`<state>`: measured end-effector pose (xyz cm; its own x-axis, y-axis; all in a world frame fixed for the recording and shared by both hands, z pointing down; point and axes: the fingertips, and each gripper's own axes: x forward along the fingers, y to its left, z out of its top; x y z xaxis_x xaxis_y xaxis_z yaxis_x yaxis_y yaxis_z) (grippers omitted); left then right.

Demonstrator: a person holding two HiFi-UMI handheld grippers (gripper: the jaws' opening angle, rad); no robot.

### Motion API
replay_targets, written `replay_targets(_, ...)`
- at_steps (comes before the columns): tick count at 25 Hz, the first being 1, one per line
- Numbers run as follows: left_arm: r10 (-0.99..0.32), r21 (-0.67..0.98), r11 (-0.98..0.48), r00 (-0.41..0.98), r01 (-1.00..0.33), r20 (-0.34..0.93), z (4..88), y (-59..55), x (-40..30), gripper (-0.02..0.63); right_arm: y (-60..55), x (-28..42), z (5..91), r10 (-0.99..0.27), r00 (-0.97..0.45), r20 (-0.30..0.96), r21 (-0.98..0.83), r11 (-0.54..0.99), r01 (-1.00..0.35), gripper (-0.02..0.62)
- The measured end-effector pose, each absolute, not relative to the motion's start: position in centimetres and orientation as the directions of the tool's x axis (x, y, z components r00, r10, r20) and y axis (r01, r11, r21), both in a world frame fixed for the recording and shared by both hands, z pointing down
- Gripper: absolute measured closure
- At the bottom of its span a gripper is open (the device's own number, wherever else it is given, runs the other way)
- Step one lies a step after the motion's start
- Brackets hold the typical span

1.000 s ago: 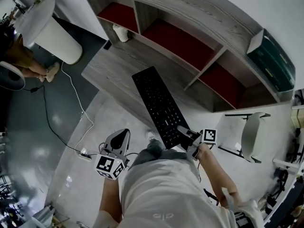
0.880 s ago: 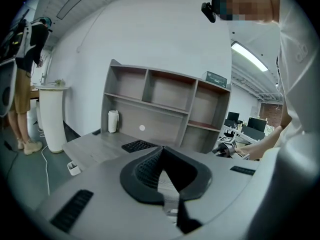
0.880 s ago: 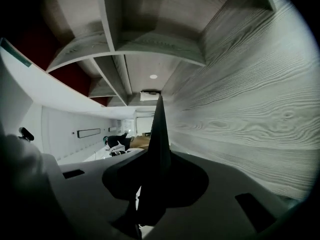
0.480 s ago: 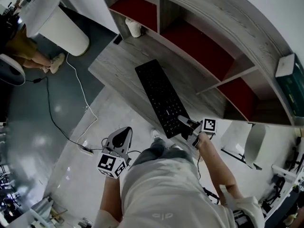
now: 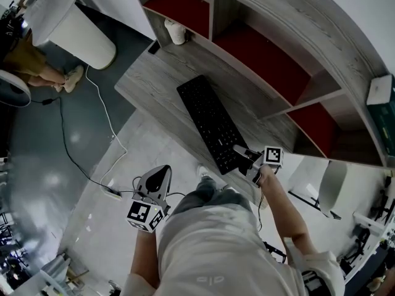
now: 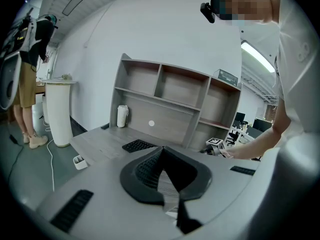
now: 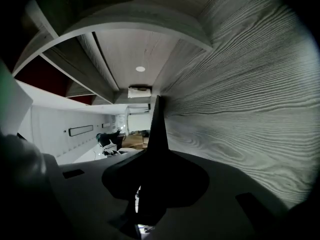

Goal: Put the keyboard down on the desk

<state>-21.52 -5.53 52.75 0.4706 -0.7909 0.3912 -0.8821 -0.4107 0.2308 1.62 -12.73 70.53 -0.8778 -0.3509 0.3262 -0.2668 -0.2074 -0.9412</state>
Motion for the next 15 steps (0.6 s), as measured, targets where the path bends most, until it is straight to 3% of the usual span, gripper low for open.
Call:
replay_targets(11,-0.781,0.236,-0.410,0.473,-0.881,0.409,53.4,-5.1,-20.8,0.591,-12.6,3.3,73.2,-0.368,-0.853,0.371,-0.927,-0.208,-0.313,0.469)
replay_targets(15,-0.776,0.237,-0.412,0.475,-0.880,0.415,53.7,-5.0,-20.4,0.591,-12.6,4.1,74.5,-0.371,-0.834,0.408,-0.913,-0.195,-0.359,0.442)
